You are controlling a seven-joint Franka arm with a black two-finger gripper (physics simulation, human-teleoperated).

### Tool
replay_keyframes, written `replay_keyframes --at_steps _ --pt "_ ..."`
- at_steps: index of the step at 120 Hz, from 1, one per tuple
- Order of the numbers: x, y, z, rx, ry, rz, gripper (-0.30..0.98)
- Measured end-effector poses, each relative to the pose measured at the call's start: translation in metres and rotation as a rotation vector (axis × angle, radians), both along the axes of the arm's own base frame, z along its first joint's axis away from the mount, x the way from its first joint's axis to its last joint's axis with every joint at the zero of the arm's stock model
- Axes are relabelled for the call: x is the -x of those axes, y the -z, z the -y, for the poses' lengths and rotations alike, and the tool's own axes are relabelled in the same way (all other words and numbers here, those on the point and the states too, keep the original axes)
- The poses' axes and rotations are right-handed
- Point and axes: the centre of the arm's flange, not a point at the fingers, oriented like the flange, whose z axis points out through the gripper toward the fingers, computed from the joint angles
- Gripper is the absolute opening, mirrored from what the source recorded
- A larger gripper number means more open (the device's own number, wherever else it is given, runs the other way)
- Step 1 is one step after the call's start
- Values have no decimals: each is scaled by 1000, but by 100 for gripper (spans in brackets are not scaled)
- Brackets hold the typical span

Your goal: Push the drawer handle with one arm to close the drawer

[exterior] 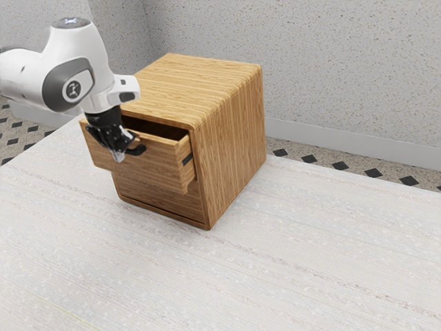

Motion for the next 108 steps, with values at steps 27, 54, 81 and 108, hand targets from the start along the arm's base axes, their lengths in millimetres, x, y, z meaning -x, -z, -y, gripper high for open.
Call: replay_keyframes --at_steps 27,54,81,108 --pt "-21 1 -1 -3 8 2 -10" --pt "-41 -1 -1 -2 19 12 -10" --pt "-59 1 -5 4 24 18 -10" --pt "-16 -58 -2 35 39 80 -10"
